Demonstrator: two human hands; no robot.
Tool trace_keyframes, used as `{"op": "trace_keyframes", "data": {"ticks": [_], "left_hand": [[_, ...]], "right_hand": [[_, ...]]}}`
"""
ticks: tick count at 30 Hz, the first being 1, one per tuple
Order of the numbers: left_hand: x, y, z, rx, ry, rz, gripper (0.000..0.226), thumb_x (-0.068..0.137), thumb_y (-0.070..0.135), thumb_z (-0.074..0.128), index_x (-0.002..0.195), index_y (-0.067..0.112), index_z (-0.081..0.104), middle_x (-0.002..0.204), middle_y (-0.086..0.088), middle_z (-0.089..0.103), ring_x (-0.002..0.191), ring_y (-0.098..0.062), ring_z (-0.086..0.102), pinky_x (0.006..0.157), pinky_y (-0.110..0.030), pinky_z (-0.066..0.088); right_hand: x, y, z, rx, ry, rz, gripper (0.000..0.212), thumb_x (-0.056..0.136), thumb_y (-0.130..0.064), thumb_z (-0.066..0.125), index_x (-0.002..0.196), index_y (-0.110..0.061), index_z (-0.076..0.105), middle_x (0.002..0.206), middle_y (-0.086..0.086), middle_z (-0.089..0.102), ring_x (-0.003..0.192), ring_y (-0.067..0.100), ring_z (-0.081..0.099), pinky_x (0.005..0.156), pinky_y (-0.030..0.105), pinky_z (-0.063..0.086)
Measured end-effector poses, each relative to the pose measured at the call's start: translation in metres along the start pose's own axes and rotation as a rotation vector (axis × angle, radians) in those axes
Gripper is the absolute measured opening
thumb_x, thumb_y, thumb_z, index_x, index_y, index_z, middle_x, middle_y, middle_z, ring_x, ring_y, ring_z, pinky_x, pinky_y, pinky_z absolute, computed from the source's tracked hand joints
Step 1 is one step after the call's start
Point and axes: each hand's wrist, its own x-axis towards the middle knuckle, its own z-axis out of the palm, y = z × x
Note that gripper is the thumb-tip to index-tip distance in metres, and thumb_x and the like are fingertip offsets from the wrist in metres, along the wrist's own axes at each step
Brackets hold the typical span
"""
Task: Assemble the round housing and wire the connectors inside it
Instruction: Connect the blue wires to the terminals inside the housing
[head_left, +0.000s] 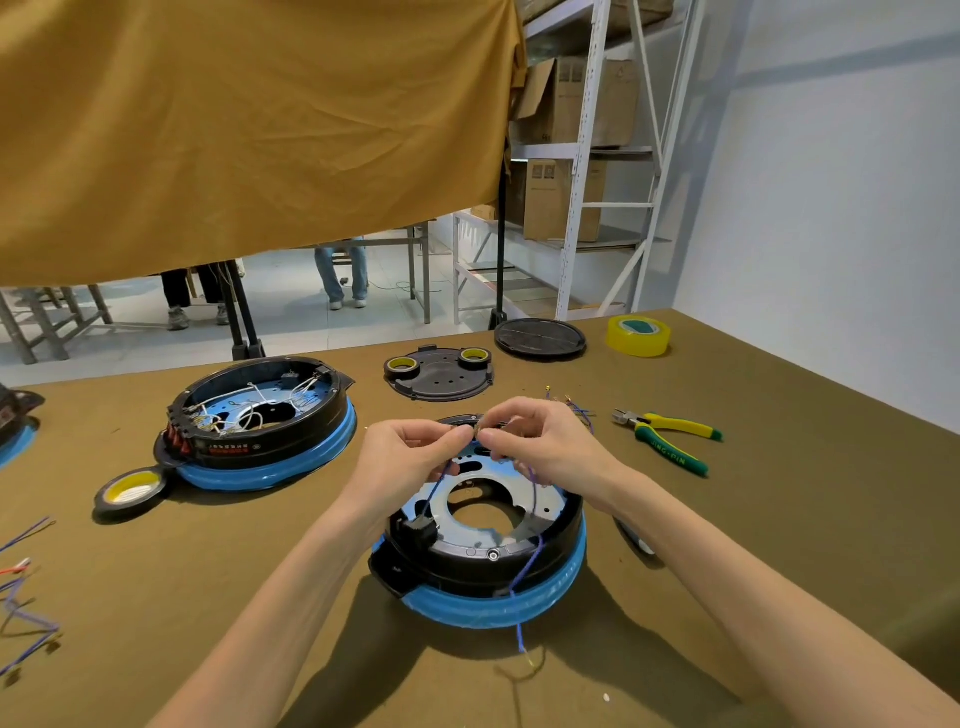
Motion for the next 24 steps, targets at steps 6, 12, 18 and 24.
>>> {"op": "trace_keyframes", "data": {"ticks": [6, 12, 18, 24], "left_hand": [[-0.001, 0.016, -0.006, -0.128, 0.099, -0.013, 0.022, 0.071, 0.050, 0.082, 0.082, 0.031, 0.084, 0.076, 0.002, 0.077, 0.067, -0.004, 0.070, 0.060, -0.017, 0.056], [-0.010, 0.031, 0.014, -0.163, -0.017, 0.112, 0.027, 0.077, 0.037, 0.082, 0.094, 0.015, 0.083, 0.090, -0.007, 0.080, 0.084, -0.019, 0.078, 0.067, -0.022, 0.061], [-0.005, 0.021, 0.018, 0.033, 0.028, 0.240, 0.011, 0.102, 0.020, 0.062, 0.109, 0.017, 0.070, 0.088, 0.004, 0.080, 0.084, -0.010, 0.076, 0.070, -0.018, 0.058], [-0.003, 0.012, 0.019, 0.163, -0.010, 0.261, 0.035, 0.099, 0.003, 0.058, 0.100, 0.032, 0.079, 0.111, -0.005, 0.065, 0.103, -0.012, 0.065, 0.092, -0.029, 0.056]], "right_hand": [[-0.004, -0.007, 0.012, -0.452, 0.196, -0.242, 0.023, 0.090, -0.032, 0.077, 0.110, -0.024, 0.068, 0.095, -0.009, 0.061, 0.074, -0.002, 0.052, 0.070, 0.016, 0.040], [0.005, -0.030, 0.011, 0.258, -0.034, 0.011, 0.029, 0.103, -0.002, 0.046, 0.115, 0.001, 0.072, 0.093, 0.015, 0.077, 0.090, 0.028, 0.075, 0.079, 0.030, 0.061], [0.001, -0.027, -0.001, 0.442, -0.102, 0.105, 0.032, 0.096, -0.027, 0.071, 0.115, -0.002, 0.073, 0.104, 0.019, 0.076, 0.095, 0.034, 0.075, 0.081, 0.034, 0.061], [-0.006, -0.009, -0.008, 0.402, -0.117, 0.105, 0.025, 0.094, -0.020, 0.074, 0.115, -0.005, 0.073, 0.100, 0.018, 0.077, 0.081, 0.025, 0.074, 0.072, 0.028, 0.061]]}}
